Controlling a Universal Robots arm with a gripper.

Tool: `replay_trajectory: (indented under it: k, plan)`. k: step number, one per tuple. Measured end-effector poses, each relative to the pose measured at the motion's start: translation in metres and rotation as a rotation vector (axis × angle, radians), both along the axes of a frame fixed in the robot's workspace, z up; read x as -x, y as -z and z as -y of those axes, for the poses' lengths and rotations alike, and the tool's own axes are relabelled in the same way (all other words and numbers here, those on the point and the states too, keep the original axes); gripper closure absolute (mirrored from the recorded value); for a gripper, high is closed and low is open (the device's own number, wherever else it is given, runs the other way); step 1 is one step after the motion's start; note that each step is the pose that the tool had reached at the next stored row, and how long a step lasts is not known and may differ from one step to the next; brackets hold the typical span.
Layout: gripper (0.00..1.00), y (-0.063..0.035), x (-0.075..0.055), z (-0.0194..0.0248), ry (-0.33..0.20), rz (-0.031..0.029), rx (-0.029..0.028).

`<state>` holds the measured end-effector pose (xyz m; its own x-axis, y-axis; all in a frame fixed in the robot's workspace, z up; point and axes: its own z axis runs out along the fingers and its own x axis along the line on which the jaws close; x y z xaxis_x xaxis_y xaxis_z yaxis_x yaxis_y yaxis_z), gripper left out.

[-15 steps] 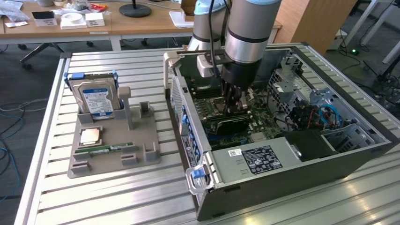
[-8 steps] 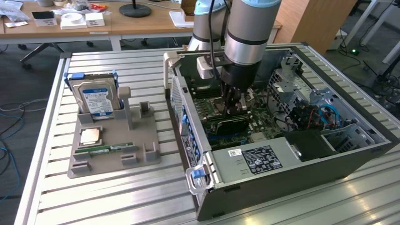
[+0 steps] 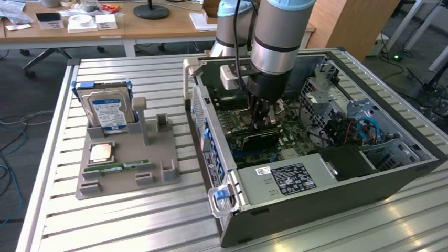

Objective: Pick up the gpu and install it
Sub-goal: 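Press down on the gpu until it lock into place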

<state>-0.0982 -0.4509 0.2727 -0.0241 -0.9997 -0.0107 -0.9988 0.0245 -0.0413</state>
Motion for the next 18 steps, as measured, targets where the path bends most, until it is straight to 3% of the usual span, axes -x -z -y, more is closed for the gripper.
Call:
replay_trajectory:
  k: [18]
  plan:
    - [0.89, 0.0056, -0.0006, 0.0, 0.0, 0.0, -0.0003]
